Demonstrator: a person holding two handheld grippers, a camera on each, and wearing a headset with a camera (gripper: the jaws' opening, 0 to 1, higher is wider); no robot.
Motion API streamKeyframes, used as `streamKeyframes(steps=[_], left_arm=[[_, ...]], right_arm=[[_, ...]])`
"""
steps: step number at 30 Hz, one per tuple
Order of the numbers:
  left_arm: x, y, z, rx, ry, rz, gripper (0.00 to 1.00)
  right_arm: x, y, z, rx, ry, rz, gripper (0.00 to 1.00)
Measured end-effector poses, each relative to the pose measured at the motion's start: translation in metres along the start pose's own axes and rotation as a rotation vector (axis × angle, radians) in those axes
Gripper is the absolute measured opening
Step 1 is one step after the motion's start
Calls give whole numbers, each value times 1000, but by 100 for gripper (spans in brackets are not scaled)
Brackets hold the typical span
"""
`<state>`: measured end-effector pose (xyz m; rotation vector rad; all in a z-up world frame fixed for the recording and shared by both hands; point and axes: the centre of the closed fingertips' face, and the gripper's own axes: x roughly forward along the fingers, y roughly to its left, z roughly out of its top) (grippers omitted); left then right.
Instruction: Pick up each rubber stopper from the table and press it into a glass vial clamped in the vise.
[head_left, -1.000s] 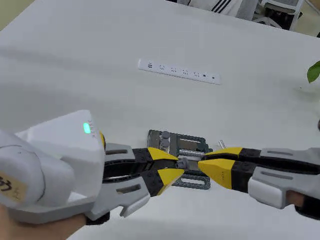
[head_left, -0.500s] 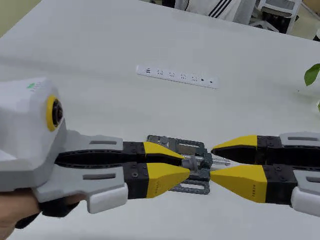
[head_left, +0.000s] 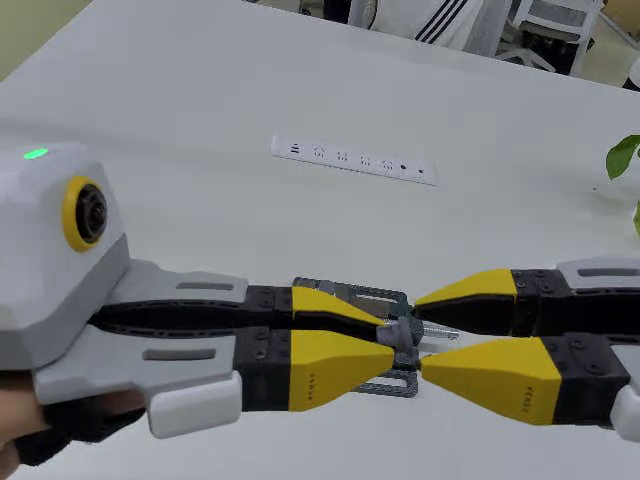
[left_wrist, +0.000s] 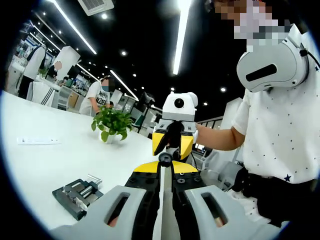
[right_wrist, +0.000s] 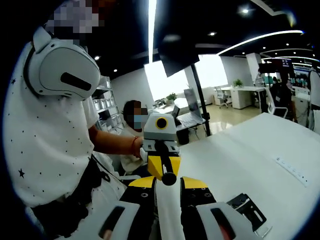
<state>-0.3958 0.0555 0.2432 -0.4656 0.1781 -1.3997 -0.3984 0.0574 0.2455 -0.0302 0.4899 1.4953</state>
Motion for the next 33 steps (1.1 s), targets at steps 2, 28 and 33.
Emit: streamKeyframes(steps=[2,28,33], left_arm=[[0,-1,1,-4,-4,-4,3],[-3,-11,6,-17,-27,-55,3],[-3,-12,7,-17,-27,-57,3]], right_arm=[[0,1,0,-7,1,7,14],[-2,8,0,-11,-3,59,7],[-2,9,2,-4,-9,63,7]])
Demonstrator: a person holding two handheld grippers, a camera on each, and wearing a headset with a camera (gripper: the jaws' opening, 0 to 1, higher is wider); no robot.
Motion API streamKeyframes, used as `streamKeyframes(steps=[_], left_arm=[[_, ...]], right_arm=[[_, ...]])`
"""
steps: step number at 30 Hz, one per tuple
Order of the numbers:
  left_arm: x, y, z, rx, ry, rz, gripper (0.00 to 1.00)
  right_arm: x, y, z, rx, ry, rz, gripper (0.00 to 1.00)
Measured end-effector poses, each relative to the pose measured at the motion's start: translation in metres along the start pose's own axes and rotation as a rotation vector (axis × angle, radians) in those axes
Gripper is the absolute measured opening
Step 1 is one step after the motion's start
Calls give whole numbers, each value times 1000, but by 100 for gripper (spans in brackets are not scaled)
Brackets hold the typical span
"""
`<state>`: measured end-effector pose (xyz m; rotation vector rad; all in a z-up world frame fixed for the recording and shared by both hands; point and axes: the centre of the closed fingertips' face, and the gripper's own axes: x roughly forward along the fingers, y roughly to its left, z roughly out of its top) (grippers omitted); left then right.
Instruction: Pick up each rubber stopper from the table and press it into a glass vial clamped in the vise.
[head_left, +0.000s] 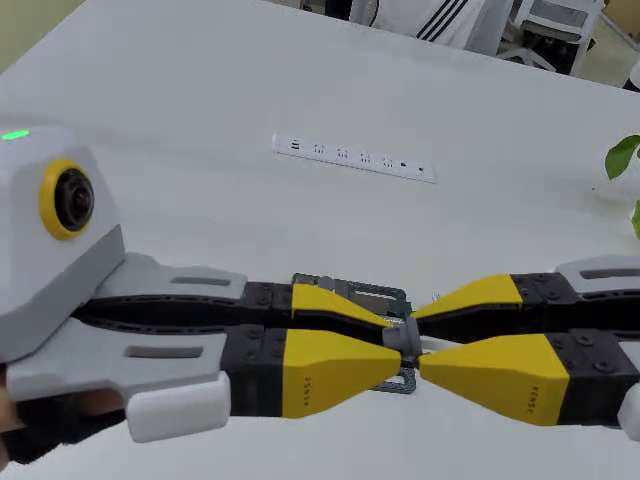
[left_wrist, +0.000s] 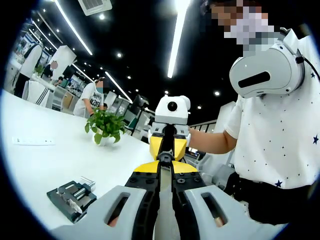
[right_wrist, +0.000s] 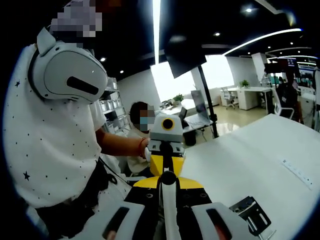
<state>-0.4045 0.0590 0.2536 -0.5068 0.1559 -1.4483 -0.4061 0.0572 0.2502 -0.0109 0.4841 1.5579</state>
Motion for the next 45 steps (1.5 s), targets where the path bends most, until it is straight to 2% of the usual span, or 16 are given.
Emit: streamKeyframes(steps=[4,17,29,45], left_arm=[[0,0,-3,3,14,0,3],[-1,0,-1,-14,-6,-4,3],[-1,1,-1,-13,-4,-4,3],[-3,2,1,-17,-20,-4,3]], right_arm=[[0,0,2,6,-11,3,7],[3,2,1,11,-4,9,8],[3,1,1,7,-5,7,7],[5,1,4,-21,12,7,6]])
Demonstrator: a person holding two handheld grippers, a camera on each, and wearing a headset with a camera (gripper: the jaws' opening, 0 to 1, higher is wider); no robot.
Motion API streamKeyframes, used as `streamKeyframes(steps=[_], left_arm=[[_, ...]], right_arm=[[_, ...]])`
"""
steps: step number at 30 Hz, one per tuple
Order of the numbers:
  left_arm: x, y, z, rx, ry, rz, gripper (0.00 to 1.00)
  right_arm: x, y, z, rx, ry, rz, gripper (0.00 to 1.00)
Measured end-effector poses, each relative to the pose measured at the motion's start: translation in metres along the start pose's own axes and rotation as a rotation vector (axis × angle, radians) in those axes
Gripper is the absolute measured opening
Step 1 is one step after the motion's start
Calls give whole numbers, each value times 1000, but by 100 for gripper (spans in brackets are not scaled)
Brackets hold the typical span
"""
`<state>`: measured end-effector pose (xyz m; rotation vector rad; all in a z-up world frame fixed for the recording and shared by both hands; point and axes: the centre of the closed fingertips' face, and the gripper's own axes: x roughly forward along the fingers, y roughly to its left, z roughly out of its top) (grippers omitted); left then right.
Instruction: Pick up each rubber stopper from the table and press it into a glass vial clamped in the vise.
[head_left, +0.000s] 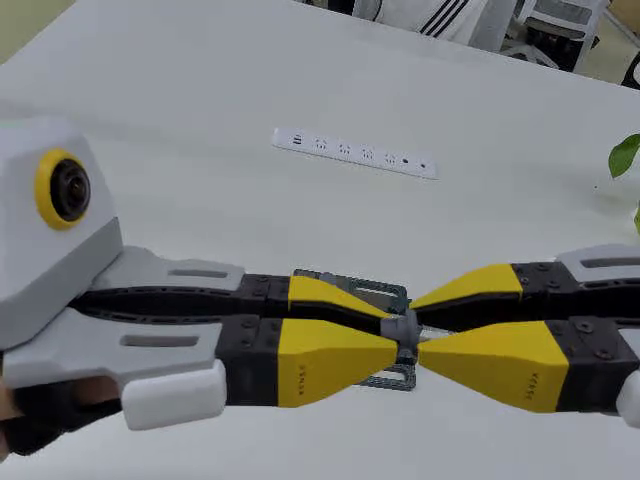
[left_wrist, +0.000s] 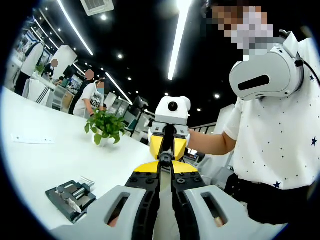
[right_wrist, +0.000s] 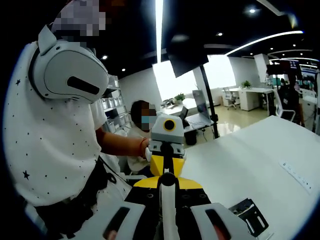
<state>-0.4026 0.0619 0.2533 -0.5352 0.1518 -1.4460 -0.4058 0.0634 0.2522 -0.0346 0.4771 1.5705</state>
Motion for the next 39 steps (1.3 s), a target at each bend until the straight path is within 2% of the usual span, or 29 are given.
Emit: streamKeyframes(steps=[11,18,21,27,28,31,33,36,39], left_arm=[[-3,6,-3,10,5,27,4],[-11,13,-7,44,9,77,5],[-18,21,-9,60,14,121,12],[-33,39,-22,105,79,212,23],[-37,45,-28,131,114,240,25],[-41,53,-41,158,176,276,32],[-46,58,-53,186,235,302,35],[-52,65,-66,203,282,331,41],[-56,71,-73,215,302,359,48]], right_arm=[[3,-7,-5,13,29,-1,5],[8,-15,-12,20,68,-1,5],[7,-22,-14,30,81,-14,5],[8,-41,-17,48,107,-65,5],[8,-45,-17,55,115,-77,5],[10,-58,-20,65,138,-107,5],[11,-69,-23,83,160,-143,5],[15,-80,-26,95,188,-178,5],[19,-92,-30,107,212,-204,5]])
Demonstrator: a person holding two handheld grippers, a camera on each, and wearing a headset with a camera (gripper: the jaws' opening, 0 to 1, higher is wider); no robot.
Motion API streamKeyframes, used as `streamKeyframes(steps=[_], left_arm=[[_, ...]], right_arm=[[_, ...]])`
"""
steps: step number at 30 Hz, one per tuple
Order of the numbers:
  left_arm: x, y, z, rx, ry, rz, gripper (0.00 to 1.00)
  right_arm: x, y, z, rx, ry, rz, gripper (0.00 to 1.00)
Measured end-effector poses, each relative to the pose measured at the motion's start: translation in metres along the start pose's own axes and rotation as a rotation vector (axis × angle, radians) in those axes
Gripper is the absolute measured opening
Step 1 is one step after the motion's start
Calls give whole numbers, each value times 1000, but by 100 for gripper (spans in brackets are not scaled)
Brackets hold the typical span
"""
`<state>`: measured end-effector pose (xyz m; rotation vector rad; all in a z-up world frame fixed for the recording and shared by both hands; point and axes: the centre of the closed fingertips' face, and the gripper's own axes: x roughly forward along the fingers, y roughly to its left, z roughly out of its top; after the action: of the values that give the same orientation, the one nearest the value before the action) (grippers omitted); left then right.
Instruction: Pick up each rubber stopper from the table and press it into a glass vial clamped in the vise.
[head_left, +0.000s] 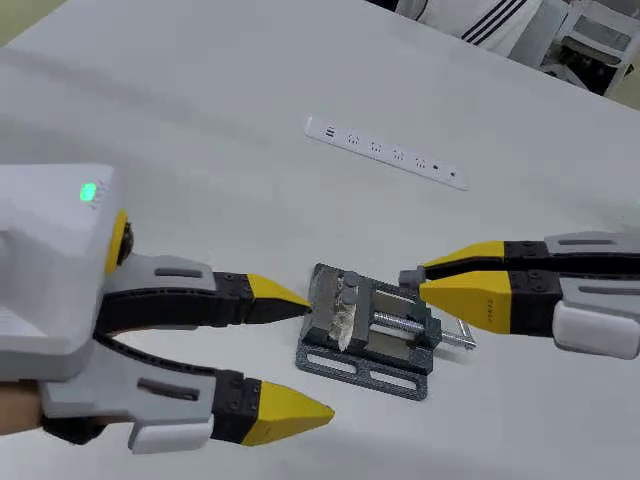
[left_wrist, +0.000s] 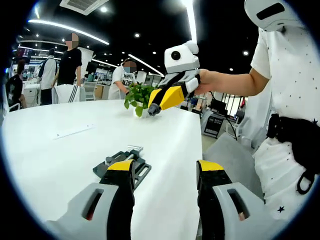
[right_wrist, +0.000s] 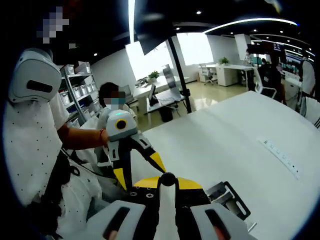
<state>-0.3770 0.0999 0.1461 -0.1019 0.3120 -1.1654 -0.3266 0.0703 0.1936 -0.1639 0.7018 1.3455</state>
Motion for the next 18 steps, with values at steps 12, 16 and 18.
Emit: streamKeyframes(steps=[12,16,18], left_arm=[[-2,18,-31,38,85,76,73],[-3,24,-37,39,93,103,82],[-3,26,-40,33,92,109,85]], right_arm=[[27,-32,-21,-29,169,-62,5],[35,-39,-30,-69,236,-83,5],[39,-42,-34,-83,267,-84,5]])
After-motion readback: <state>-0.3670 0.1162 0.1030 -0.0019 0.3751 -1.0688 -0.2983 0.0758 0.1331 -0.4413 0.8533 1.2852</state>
